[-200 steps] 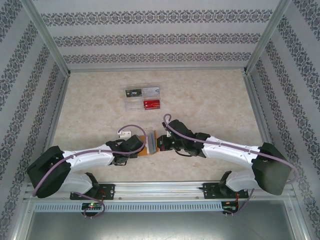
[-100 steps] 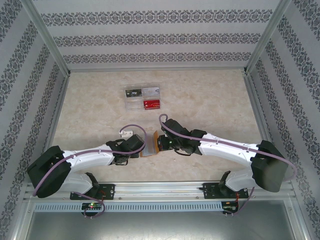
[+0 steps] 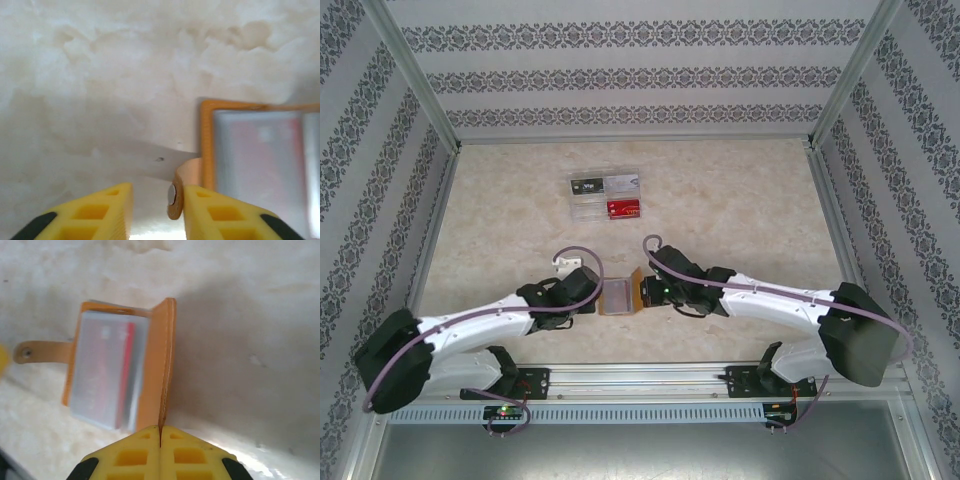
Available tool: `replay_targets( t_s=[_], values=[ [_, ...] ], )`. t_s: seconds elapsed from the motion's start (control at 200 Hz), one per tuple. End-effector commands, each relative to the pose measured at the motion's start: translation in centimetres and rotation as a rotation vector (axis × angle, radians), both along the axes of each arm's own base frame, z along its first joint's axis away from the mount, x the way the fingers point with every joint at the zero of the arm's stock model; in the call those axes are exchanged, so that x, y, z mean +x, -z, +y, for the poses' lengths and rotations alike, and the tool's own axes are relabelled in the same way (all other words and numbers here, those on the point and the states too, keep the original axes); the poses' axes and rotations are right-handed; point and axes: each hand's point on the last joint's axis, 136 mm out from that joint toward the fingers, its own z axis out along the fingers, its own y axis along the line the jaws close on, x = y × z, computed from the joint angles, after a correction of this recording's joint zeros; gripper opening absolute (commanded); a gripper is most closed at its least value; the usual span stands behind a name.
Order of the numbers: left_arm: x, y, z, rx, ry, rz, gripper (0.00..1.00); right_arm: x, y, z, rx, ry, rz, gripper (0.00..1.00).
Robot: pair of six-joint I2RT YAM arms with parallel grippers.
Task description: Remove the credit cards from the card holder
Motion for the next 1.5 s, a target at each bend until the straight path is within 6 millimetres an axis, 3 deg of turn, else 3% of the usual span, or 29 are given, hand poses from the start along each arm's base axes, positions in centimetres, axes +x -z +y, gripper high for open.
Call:
replay_targets(
  t_s=[0.0, 0.165, 0.28, 0.36, 0.385, 0.605, 0.694, 0.729, 0.924, 1.334, 1.494],
  values=[
    [-0.6, -0.9, -0.1, -0.068, 0.024, -0.009, 0.60, 0.9, -0.5, 0.3, 0.101, 0.058, -0.038, 0.00],
    [-0.8, -3.5, -1.8, -0.228, 0.082, -0.080, 0.66, 0.7, 0.7, 0.0, 0.119, 0.073, -0.037, 0.00],
    [-0.8, -4.2, -3.0, -0.285, 0.123, -0.101, 0.56, 0.6, 1.3, 0.0, 0.111, 0.072, -0.029, 0.00],
    [-0.8, -4.0, -3.9, -0.311, 0.148, -0.092, 0.44, 0.7, 1.6, -0.1, 0.101, 0.070, -0.029, 0.00],
    [-0.8, -3.8, -4.1, -0.312, 0.150, -0.088, 0.40, 0.7, 1.6, -0.2, 0.097, 0.070, -0.030, 0.05],
    [0.2, -1.8, -4.7, -0.223, 0.161, -0.045, 0.19, 0.9, 0.7, -1.3, 0.063, 0.082, -0.078, 0.19],
    [0.5, -0.7, -4.8, -0.183, 0.162, -0.023, 0.12, 0.9, 0.0, -1.6, 0.057, 0.078, -0.097, 0.43],
    [0.6, -0.3, -4.9, -0.172, 0.160, -0.019, 0.11, 0.9, -0.2, -1.7, 0.052, 0.079, -0.103, 0.46],
    [1.0, 1.5, -4.7, -0.131, 0.157, 0.007, 0.10, 0.6, -1.9, -1.0, 0.050, 0.040, -0.142, 0.41],
    [1.3, 2.9, -4.8, -0.107, 0.159, 0.029, 0.08, 0.1, -5.1, 3.6, 0.065, -0.082, -0.185, 0.40],
    [1.2, 3.3, -4.6, -0.100, 0.155, 0.036, 0.08, 0.4, -4.5, 4.2, 0.037, -0.088, -0.168, 0.38]
  ],
)
